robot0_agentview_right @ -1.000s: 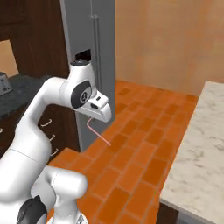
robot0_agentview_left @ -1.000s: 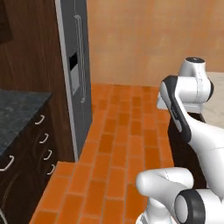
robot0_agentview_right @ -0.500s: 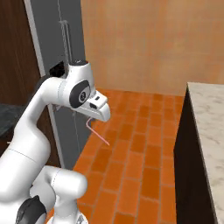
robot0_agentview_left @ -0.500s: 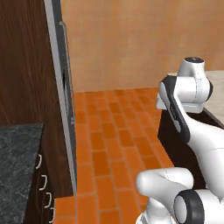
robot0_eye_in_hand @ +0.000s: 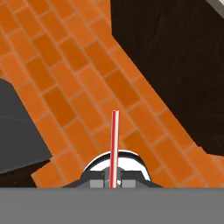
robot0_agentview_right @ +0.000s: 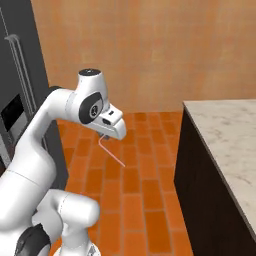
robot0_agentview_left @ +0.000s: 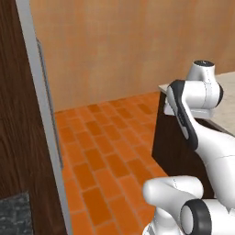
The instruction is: Take a straw from the drawer in front and place it inside the glass cup on the dining counter.
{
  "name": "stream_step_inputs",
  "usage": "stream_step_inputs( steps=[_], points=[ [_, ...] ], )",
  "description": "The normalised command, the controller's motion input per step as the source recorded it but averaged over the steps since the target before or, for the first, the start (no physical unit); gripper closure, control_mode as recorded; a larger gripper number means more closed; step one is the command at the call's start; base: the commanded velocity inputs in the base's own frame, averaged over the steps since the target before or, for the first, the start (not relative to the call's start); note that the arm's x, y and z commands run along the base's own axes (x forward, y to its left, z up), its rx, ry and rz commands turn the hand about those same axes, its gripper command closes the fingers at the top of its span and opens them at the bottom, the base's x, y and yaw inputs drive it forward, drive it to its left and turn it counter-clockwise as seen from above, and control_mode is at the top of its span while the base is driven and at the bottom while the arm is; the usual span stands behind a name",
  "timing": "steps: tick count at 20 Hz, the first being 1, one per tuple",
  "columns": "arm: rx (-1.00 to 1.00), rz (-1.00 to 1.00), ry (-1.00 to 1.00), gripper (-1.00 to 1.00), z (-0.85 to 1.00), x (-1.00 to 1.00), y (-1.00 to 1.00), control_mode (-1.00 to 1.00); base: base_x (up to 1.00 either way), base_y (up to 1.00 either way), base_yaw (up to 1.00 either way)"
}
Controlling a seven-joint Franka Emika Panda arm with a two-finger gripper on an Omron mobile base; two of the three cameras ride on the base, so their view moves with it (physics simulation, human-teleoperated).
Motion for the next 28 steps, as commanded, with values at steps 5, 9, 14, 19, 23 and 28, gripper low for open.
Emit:
stream_step_inputs(
  steps=[5, 9, 14, 19, 23, 28],
  points=[
    [0.00, 0.00, 0.00, 1.00, 0.00, 0.00, 0.00, 1.00, 1.00, -0.12, -0.04],
    [0.00, 0.00, 0.00, 1.00, 0.00, 0.00, 0.00, 1.00, 1.00, -0.13, 0.15],
    [0.00, 0.00, 0.00, 1.00, 0.00, 0.00, 0.00, 1.00, 1.00, -0.17, 0.17],
    [0.00, 0.00, 0.00, 1.00, 0.00, 0.00, 0.00, 1.00, 1.00, -0.21, 0.12],
    [0.00, 0.00, 0.00, 1.00, 0.00, 0.00, 0.00, 1.00, 1.00, -0.14, 0.01],
    [0.00, 0.00, 0.00, 1.00, 0.00, 0.00, 0.00, 1.00, 1.00, -0.10, 0.00]
  ],
)
